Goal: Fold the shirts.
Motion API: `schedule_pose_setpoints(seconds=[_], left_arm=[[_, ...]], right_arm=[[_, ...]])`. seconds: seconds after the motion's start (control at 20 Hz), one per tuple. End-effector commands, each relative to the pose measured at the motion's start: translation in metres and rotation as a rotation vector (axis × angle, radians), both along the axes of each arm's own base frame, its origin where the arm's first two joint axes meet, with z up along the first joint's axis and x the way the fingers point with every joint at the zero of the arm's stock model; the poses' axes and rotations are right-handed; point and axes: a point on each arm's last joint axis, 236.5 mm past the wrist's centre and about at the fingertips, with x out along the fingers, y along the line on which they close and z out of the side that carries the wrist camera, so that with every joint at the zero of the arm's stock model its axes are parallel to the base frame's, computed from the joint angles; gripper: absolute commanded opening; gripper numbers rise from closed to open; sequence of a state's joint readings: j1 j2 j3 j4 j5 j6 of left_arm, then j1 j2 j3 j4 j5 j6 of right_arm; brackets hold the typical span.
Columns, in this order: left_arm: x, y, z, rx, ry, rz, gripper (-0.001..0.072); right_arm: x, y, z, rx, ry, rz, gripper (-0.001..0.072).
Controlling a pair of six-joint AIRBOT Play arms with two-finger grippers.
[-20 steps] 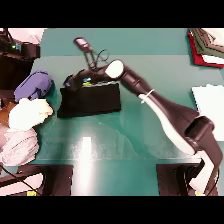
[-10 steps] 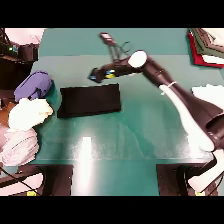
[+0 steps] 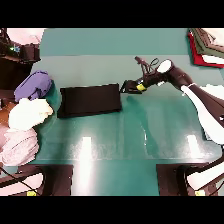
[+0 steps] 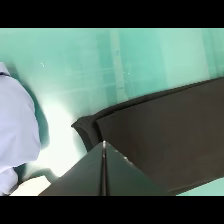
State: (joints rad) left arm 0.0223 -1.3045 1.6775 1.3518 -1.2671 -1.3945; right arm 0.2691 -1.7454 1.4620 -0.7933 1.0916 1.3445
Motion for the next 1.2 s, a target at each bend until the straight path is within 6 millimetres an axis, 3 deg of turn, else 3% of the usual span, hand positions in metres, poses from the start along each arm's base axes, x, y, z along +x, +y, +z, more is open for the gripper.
schedule_pose_setpoints(seconds=[0.0,0.25,0.35,0.5,0.65,0.8,1.0,1.15], left_arm=[[0.000,-0.001,0.000,-0.006,-0.001,-0.001,0.0024],[-0.001,-0.001,-0.001,-0.005,0.007,-0.003,0.0024],[-0.002,-0.001,-0.002,0.000,0.010,-0.010,0.0024],[-0.004,-0.001,-0.003,0.004,0.020,-0.017,0.0024],[-0.006,-0.001,-0.005,0.005,0.029,-0.019,0.0024],[-0.008,-0.002,-0.006,0.006,0.041,-0.022,0.0024],[-0.011,-0.002,-0.008,0.006,0.056,-0.024,0.0024],[-0.012,-0.002,-0.009,0.006,0.059,-0.025,0.0024]], right_arm=[[-0.010,0.018,-0.023,0.055,0.092,-0.032,0.0707],[-0.012,0.076,-0.033,0.129,0.129,0.036,0.0650],[-0.011,0.094,-0.033,0.133,0.108,0.069,0.0535],[-0.008,0.109,-0.027,0.141,0.036,0.136,0.0021],[-0.001,0.101,-0.018,0.110,-0.026,0.175,0.0016],[0.024,0.044,-0.003,-0.019,-0.067,0.103,0.0016],[0.069,-0.088,0.052,-0.176,-0.176,-0.093,0.0015],[0.079,-0.203,0.097,-0.256,-0.215,-0.308,0.0015]])
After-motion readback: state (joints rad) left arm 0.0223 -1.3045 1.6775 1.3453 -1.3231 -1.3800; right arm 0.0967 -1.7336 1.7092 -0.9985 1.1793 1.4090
